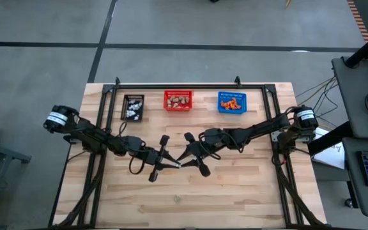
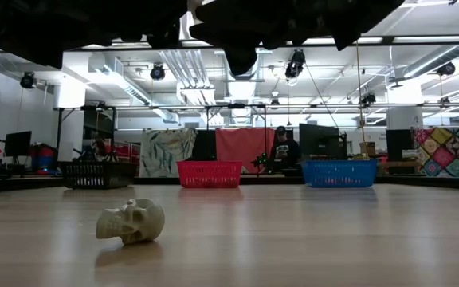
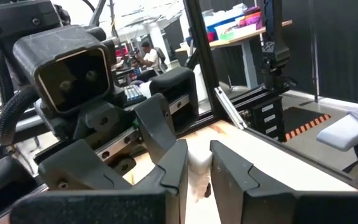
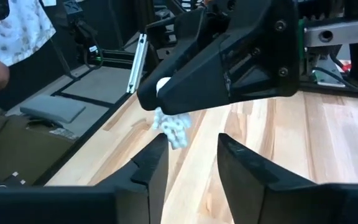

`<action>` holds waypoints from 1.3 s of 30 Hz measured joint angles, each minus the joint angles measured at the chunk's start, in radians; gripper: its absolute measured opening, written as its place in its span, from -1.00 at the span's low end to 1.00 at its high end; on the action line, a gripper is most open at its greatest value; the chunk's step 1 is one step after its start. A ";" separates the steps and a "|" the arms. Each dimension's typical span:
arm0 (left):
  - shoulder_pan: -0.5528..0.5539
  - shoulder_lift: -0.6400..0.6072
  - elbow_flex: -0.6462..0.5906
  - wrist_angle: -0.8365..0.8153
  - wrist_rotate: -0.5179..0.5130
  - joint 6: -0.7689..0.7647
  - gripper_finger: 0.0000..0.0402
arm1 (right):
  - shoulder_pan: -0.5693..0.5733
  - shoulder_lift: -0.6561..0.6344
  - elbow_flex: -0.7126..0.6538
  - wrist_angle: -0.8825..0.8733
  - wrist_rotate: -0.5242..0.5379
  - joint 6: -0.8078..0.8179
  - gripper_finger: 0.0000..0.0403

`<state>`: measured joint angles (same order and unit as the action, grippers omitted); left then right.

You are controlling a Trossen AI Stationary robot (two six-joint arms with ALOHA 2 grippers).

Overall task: Sort Halloween decoration
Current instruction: Put the white skeleton toy into the black bin

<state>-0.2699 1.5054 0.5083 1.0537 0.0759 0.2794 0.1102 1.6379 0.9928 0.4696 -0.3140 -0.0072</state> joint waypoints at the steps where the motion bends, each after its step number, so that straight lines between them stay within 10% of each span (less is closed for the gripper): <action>1: 0.000 -0.001 0.000 -0.005 -0.006 0.000 -0.83 | -0.002 0.000 0.000 -0.001 0.000 0.003 -0.37; 13: 0.015 -0.207 0.000 -0.410 -0.236 -0.009 -0.83 | -0.052 -0.058 0.001 -0.185 0.097 0.097 -0.28; 23: 0.136 -0.464 0.041 -1.057 -0.745 -0.208 -0.83 | -0.065 -0.131 0.001 -0.314 0.311 0.102 -0.34; 39: 0.752 -0.311 0.241 -1.649 -0.633 -0.527 -0.86 | -0.067 -0.130 0.071 -0.428 0.317 0.104 -0.36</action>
<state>0.4824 1.1939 0.7493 -0.5950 -0.5567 -0.2474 0.0429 1.5078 1.0634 0.0416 0.0032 0.0969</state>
